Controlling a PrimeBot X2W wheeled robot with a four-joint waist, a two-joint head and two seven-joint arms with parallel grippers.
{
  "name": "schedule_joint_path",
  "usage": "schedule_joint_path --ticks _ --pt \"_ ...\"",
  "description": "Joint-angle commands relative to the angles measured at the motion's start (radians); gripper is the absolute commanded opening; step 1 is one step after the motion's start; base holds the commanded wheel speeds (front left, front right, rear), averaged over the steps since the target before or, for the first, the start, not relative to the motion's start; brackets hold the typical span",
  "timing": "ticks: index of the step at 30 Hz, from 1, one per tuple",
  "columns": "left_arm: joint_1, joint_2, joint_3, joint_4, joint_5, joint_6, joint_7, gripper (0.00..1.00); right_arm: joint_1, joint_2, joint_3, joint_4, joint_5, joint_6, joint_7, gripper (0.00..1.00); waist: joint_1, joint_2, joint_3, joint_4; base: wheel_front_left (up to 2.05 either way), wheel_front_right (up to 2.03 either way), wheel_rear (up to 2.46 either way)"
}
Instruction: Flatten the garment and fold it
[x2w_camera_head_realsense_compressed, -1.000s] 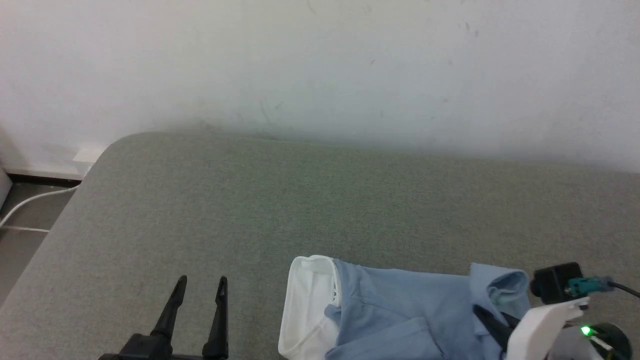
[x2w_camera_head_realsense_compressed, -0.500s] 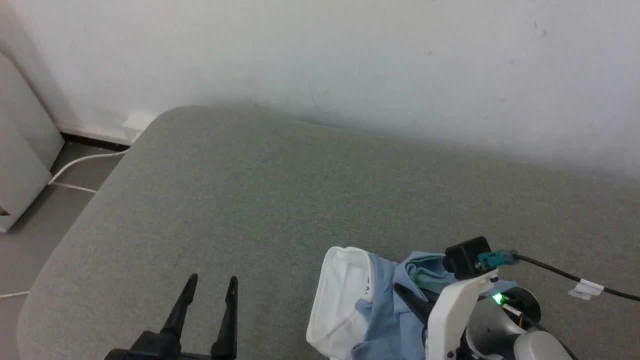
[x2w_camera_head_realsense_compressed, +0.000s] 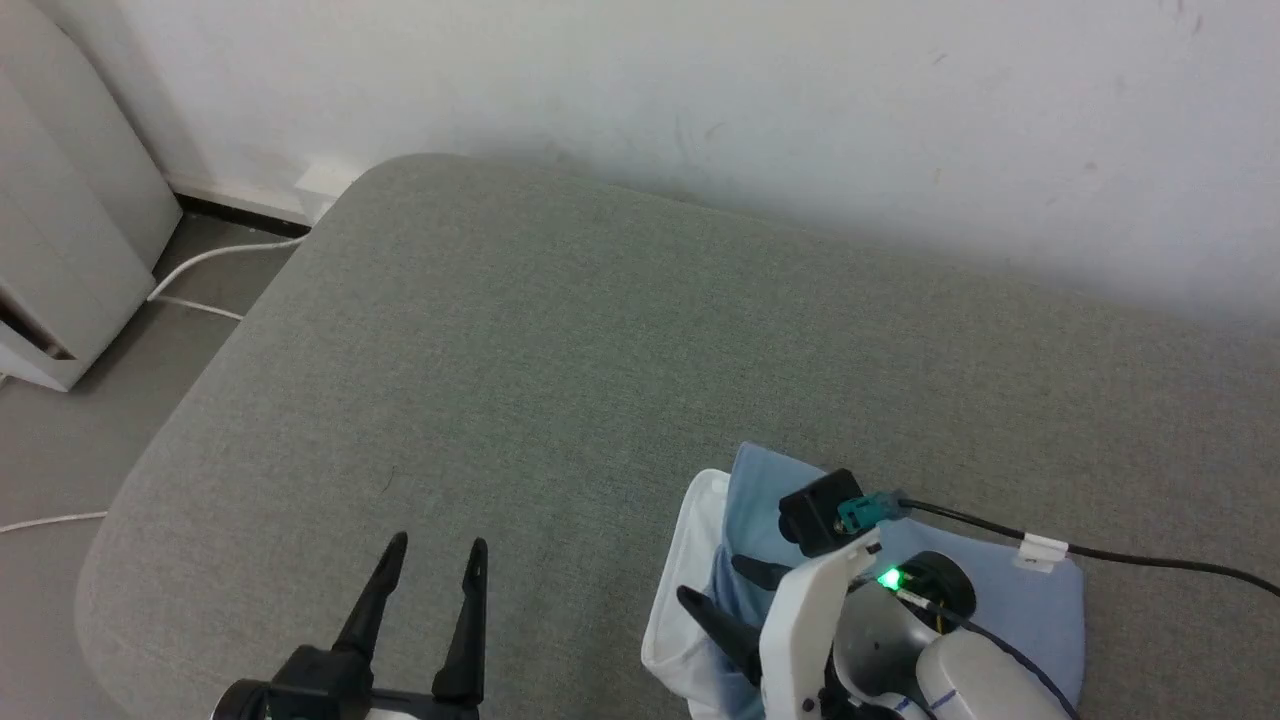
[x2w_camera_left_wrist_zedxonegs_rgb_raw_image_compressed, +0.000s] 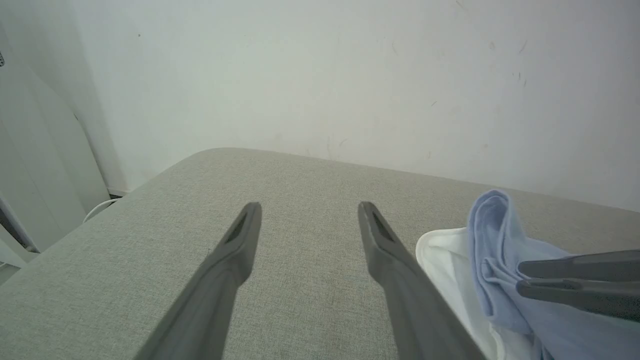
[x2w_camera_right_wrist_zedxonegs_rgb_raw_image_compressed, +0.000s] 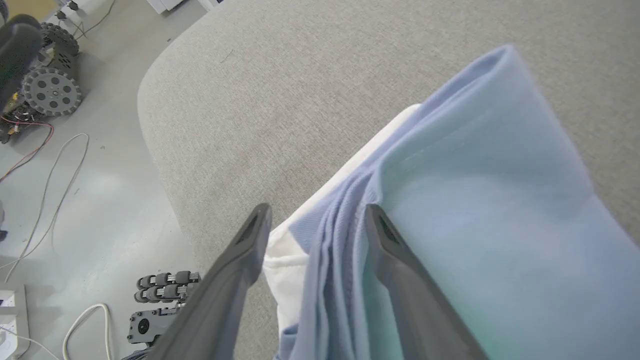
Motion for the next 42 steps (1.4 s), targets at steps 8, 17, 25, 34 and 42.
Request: schedule_joint_path --ticks 8,17,25,34,42 --pt "-0.027 -0.002 0.008 0.014 -0.007 0.033 -0.005 1.0 -0.106 -0.052 0.055 0.02 0.019 -0.001 -0.102 1.0 -0.0001 0.0 -0.026 -0.045 0.0 0.0 0.0" --pt "-0.016 -0.002 0.014 -0.002 -0.02 0.028 -0.005 1.0 -0.206 -0.243 -0.007 0.031 -0.222 -0.001 -0.399 1.0 -0.0001 0.0 -0.058 -0.138 0.0 0.0 0.0" --pt "-0.014 -0.002 0.022 -0.023 -0.041 0.03 -0.005 1.0 -0.129 -0.289 -0.211 0.0 -0.324 -0.001 -0.592 1.0 -0.0001 0.0 -0.064 -0.215 0.0 0.0 0.0" --pt "-0.026 -0.002 0.023 -0.034 -0.044 0.034 -0.005 1.0 0.095 -0.212 -0.42 -0.174 -0.308 -0.001 -0.685 1.0 -0.0001 0.0 -0.053 -0.278 0.0 0.0 0.0" --pt "-0.026 -0.002 0.022 -0.034 -0.031 0.033 -0.005 1.0 0.267 -0.083 -0.514 -0.3 -0.303 -0.001 -0.723 1.0 -0.0001 0.0 -0.038 -0.306 0.0 0.0 0.0"
